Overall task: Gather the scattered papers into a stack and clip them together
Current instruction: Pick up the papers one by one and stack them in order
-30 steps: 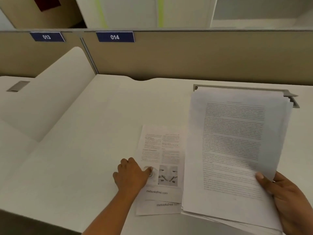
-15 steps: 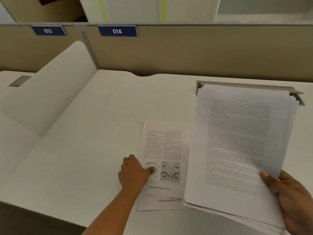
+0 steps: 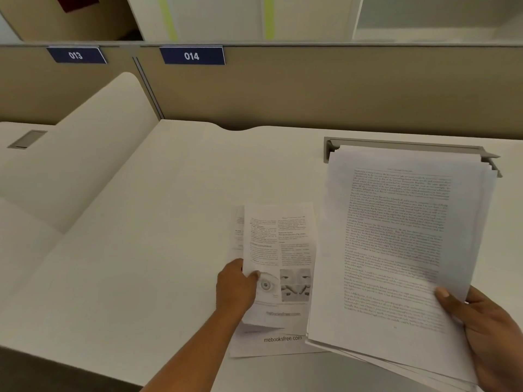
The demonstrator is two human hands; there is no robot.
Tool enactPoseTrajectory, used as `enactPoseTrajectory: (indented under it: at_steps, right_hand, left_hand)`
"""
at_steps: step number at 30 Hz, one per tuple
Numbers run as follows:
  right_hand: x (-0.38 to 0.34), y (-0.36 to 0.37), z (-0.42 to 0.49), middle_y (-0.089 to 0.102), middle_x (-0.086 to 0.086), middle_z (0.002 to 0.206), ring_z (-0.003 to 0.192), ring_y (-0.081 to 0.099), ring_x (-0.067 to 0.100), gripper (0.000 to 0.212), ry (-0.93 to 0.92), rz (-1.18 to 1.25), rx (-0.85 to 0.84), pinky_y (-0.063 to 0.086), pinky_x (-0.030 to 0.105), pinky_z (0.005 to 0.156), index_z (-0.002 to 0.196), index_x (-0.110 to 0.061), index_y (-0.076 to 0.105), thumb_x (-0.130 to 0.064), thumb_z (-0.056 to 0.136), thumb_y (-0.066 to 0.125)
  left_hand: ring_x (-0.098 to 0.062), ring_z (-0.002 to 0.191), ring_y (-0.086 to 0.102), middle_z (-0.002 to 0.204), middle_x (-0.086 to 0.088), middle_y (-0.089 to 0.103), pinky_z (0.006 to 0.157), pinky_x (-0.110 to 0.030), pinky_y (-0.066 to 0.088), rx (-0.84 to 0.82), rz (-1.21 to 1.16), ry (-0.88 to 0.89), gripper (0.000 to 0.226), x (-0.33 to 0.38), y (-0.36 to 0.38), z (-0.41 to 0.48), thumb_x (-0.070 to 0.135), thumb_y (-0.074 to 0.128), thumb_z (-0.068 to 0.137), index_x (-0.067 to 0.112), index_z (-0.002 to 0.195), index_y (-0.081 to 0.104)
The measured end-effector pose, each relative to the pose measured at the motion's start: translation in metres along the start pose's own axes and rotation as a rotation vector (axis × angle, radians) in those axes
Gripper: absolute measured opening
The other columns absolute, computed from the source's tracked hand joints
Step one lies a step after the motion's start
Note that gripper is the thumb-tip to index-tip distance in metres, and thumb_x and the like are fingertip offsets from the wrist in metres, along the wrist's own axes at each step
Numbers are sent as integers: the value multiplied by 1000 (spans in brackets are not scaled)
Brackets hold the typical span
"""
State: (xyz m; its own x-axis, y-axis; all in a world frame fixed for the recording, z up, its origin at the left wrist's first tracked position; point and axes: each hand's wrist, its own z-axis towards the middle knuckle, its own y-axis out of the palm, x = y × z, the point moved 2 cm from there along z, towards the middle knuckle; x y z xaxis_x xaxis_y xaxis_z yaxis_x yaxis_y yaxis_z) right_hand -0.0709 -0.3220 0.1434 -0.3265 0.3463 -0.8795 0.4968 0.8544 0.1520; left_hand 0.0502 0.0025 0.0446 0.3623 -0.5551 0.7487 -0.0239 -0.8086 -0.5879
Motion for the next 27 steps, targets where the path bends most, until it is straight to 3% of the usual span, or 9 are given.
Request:
enactPoseTrajectory:
  at_steps: [2, 6, 10, 14, 17, 22, 24, 27]
  right_hand:
    - [2, -2, 0, 79, 3, 75, 59, 75, 17, 15, 6, -7, 2, 60, 29, 50, 98, -12, 69, -7, 94, 55]
    - [2, -4, -1, 80, 4, 78, 60, 75, 17, 21, 19, -18, 8, 60, 30, 51, 98, -12, 69, -3, 98, 51]
    - [1, -7, -3, 80, 5, 78, 62, 76, 18, 21, 13, -7, 0, 60, 28, 51, 101, -11, 69, -2, 97, 50]
    - [1, -13, -6, 80, 9, 86, 66, 76, 21, 21, 9, 6, 16, 62, 31, 54, 104, -9, 70, -2, 96, 52]
    - [0, -20, -8, 80, 10, 86, 68, 77, 22, 20, 5, 9, 43, 62, 33, 57, 105, -8, 70, -2, 96, 52]
    - [-4, -26, -11, 80, 9, 84, 67, 76, 21, 20, -5, 37, 69, 62, 31, 55, 105, -7, 69, -2, 95, 53]
    - [-7, -27, -12, 80, 9, 85, 66, 76, 20, 19, -18, 43, 72, 61, 30, 53, 104, -7, 70, -3, 94, 54]
    - [-10, -27, -14, 80, 10, 86, 66, 76, 20, 18, -41, 52, 73, 61, 28, 52, 103, -6, 69, -7, 89, 58]
  left_hand:
    - [-12, 89, 66, 110, -3, 74, 75, -22, 53, -83, -101, -24, 12, 0, 10, -2, 16, 64, 95, 14, 106, 71]
    - [-15, 98, 69, 112, 2, 74, 91, -36, 58, -154, -189, -65, 18, 1, 28, -9, 19, 62, 96, 19, 112, 72]
    - [-13, 94, 71, 104, 8, 74, 82, -31, 60, -215, -284, -72, 15, 12, 44, -14, 18, 60, 98, 29, 99, 70]
    - [-15, 97, 72, 106, 9, 75, 82, -30, 60, -341, -334, -65, 18, 30, 66, -21, 18, 56, 100, 22, 107, 72]
    - [-16, 91, 74, 100, 3, 78, 75, -28, 59, -434, -358, -76, 15, 42, 84, -27, 23, 62, 96, 25, 86, 73]
    - [-13, 67, 62, 70, 5, 70, 68, -30, 50, -528, -447, -109, 39, 59, 99, -44, 12, 65, 91, 26, 54, 63]
    - [-19, 69, 59, 71, -2, 68, 70, -35, 49, -572, -498, -91, 29, 69, 94, -52, 16, 68, 88, 17, 61, 61]
    - [-26, 78, 69, 87, -10, 77, 78, -43, 56, -612, -579, -21, 15, 87, 79, -64, 17, 69, 92, 5, 84, 72]
